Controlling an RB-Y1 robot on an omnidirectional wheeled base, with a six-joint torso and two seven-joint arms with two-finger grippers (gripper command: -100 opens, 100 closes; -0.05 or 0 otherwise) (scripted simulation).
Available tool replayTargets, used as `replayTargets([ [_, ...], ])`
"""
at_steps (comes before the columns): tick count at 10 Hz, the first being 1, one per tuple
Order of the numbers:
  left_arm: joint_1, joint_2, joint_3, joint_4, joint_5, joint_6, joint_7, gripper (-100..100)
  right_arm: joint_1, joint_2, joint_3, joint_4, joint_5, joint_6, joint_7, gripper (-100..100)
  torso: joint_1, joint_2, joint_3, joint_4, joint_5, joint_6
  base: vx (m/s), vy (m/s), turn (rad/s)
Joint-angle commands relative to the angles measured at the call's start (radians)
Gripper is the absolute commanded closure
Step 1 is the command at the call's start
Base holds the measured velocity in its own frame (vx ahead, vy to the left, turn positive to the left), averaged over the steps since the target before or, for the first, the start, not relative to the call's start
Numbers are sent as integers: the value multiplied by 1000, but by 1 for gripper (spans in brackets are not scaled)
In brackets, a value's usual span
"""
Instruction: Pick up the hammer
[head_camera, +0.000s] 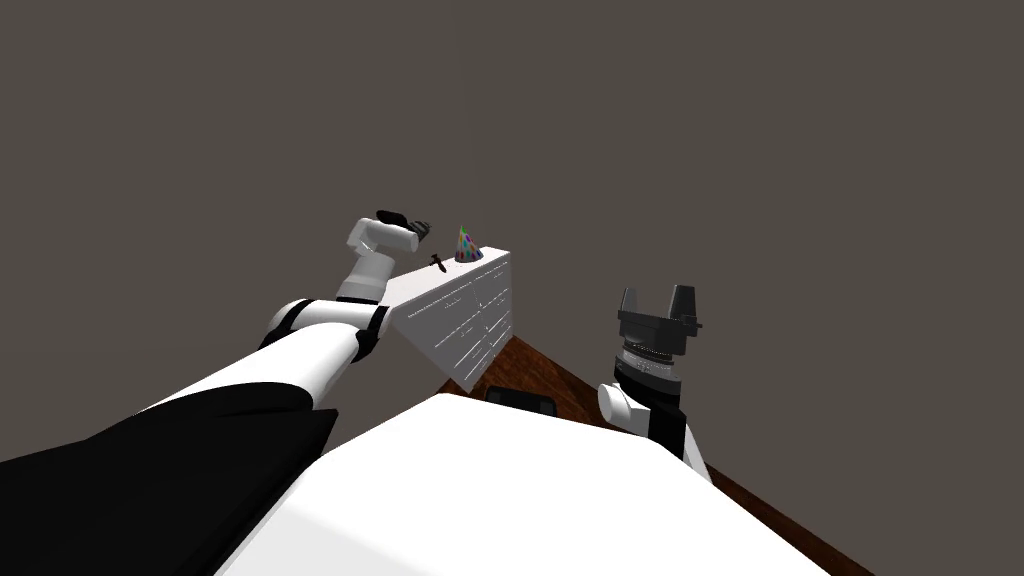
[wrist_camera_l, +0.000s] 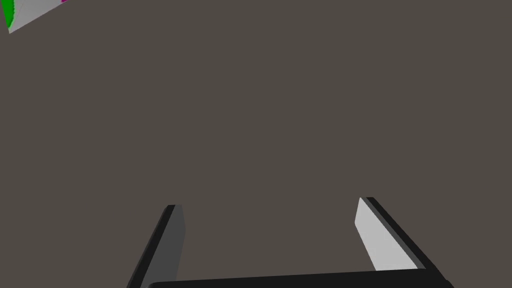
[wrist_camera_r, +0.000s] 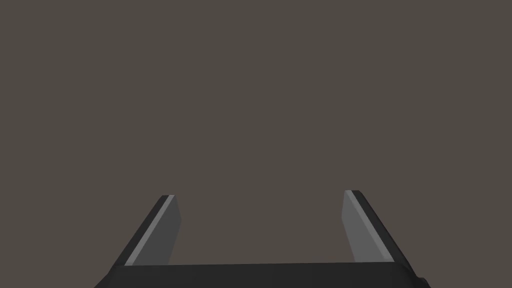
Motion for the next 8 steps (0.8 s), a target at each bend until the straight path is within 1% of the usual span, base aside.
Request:
replayTargets([
  [1,-50,10,-7,50,0,50,-10,-100,0,0,0,0,0,0,0,0,0,0,0,0,0,0,-39,45,-215],
  [2,-59,10,-7,81,0,53,-10,-100,0,0,0,0,0,0,0,0,1,0,0,0,0,-1,-19,29,5],
  [3,-59,10,-7,88,0,53,-10,-100,0,0,0,0,0,0,0,0,1,0,0,0,1,-2,-4,7,40],
  [4,-100,38,-10,120,3,106,-21,-100,0,0,0,0,0,0,0,0,0,-1,-1,0,1,-2,-26,29,-294],
  [5,-125,38,-10,152,3,127,-21,-100,0,0,0,0,0,0,0,0,1,-1,0,0,0,0,-39,49,-201],
  [6,-125,38,-10,171,3,137,-21,-100,0,0,0,0,0,0,0,0,2,0,0,0,1,-1,-22,27,13],
  [7,-169,64,-13,201,5,181,-30,-100,0,0,0,0,0,0,0,0,1,0,0,0,1,-2,-27,41,-243],
  [8,-186,64,-13,220,5,208,-30,-100,0,0,0,0,0,0,0,0,2,0,0,0,1,-1,-34,49,-164],
])
